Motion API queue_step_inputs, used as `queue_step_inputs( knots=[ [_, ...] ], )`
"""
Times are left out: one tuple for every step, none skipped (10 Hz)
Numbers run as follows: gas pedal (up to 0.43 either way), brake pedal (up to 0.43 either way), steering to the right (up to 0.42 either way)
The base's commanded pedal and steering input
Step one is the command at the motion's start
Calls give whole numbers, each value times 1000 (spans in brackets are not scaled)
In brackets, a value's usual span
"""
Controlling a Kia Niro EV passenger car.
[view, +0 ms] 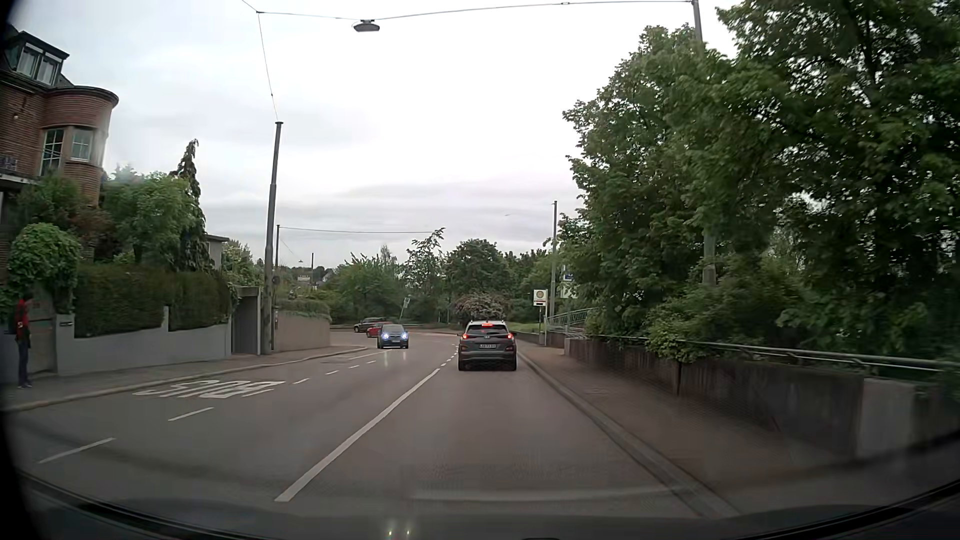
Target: Follow the waypoints while adhering to traffic rules and regulations
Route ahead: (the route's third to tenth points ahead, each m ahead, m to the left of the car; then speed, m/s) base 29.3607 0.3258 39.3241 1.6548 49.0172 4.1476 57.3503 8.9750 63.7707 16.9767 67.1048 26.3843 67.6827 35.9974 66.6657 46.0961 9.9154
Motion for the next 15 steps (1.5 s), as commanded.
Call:
queue_step_inputs(
  knots=[
    [20,0,-7],
    [20,0,-6],
    [20,0,-7],
    [20,0,-6],
    [20,0,-6],
    [20,0,-6],
    [20,0,-4],
    [20,0,-5],
    [8,0,-4],
    [0,0,-4],
    [0,0,-4],
    [0,0,-3],
    [0,0,-3],
    [0,0,-2],
    [0,0,0]
  ],
)
